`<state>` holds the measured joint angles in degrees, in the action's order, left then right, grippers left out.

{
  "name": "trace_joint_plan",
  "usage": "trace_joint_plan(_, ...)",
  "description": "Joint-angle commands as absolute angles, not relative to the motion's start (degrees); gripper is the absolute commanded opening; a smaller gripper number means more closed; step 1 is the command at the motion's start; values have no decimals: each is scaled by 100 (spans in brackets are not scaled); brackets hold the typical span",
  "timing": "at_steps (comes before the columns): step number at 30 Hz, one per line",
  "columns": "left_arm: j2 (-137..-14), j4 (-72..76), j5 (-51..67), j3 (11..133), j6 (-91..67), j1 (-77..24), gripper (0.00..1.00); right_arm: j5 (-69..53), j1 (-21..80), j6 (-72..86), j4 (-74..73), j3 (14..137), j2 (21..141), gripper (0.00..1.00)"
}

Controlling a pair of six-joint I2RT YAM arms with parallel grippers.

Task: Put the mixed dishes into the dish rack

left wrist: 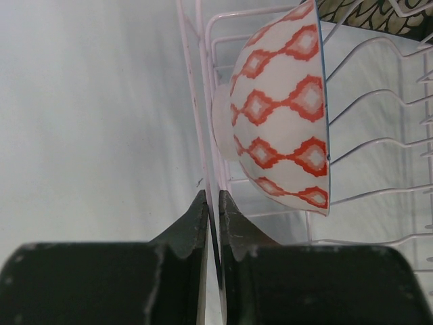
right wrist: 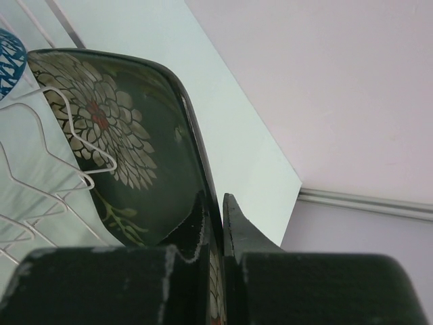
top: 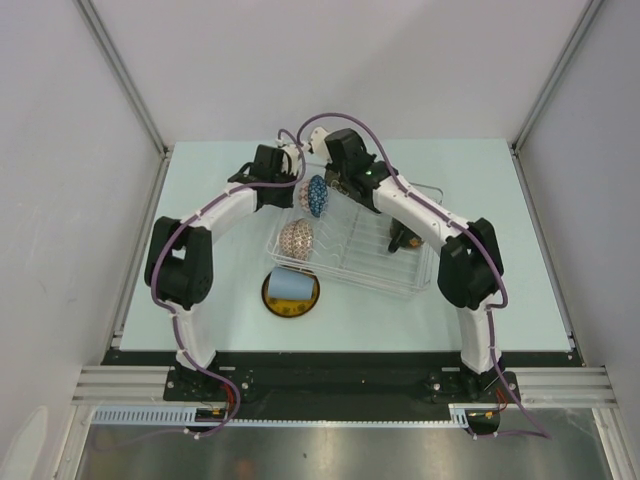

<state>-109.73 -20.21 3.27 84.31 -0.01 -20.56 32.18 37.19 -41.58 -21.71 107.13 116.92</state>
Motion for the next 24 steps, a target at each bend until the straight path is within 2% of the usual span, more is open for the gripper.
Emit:
trace_joint_plan(1, -10731, -2338, 651, 8358, 334, -2180, 10, 3639, 3919, -4184, -915, 10942, 12058, 3)
trace_joint_plan(2, -10731, -2329, 650, 8350, 343, -2180, 10, 3630, 3963, -4149, -905, 10960, 12067, 8)
trace_joint_plan(6, -10749, -2312, 685, 8350, 334, -2171, 10, 3472, 4192, -4061, -853, 10969, 12015, 11)
trace_joint_plan(10, -10740, -2311, 721, 8341, 308, -2171, 9, 3358, 4280, -3982, -747, 11013, 12058, 23)
trace_joint_plan(12, -10714, -2303, 729, 8323, 308, -2171, 9, 3218, 4280, -3824, -765, 11118, 12085, 33)
trace_joint_plan(24, -10696, -2259, 668, 8244, 325, -2171, 9, 2672, 4421, -3243, -1064, 11453, 12366, 37)
